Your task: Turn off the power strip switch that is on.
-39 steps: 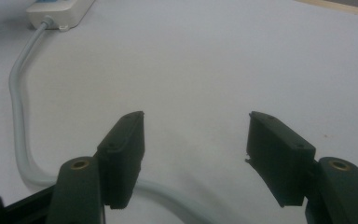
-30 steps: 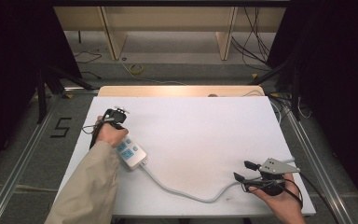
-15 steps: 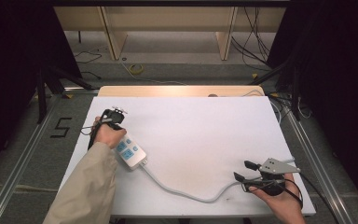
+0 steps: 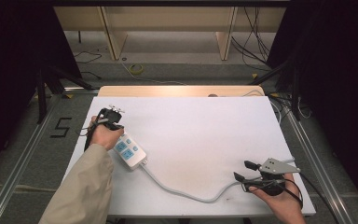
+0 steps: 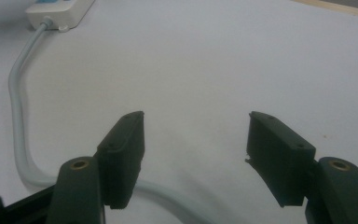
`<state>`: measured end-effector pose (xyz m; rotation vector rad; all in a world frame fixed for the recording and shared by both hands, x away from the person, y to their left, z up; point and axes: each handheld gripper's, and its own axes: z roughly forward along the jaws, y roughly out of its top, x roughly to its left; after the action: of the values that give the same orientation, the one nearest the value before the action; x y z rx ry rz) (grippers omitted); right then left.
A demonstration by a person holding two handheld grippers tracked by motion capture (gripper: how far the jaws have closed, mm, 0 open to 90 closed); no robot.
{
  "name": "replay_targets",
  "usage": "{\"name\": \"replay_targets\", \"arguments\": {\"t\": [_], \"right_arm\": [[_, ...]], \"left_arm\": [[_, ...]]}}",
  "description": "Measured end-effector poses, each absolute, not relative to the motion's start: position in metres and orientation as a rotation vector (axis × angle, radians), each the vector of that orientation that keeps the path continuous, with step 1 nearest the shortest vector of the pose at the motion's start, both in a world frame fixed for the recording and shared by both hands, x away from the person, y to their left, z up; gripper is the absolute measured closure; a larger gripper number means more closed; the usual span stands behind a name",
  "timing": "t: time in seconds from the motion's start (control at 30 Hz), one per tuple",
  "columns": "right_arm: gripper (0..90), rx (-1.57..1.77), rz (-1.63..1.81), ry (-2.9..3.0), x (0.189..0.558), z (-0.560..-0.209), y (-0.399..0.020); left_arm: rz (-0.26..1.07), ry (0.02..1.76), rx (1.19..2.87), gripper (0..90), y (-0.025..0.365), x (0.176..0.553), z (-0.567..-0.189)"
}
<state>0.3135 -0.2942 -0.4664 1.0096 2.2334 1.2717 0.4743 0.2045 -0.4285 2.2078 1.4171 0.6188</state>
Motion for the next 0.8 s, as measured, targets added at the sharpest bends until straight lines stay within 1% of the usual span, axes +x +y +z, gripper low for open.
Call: {"name": "replay_targets", "arguments": {"t": [0.27,0.7,0.8], "right_arm": [[37.8,1.010,1.273,2.233,0.314,-0.466,-0.294],[37.7,1.008,1.273,2.237,0.314,-0.467,-0.294],[37.7,1.008,1.273,2.238,0.314,-0.467,-0.294]], "left_arm": [[0.606,1.385,2.178,83.3,0.205,0.467,-0.422],[0.571,1.277,2.098,63.4,0.204,0.448,-0.422],[0.556,1.248,2.097,56.9,0.203,0.443,-0.422]]}}
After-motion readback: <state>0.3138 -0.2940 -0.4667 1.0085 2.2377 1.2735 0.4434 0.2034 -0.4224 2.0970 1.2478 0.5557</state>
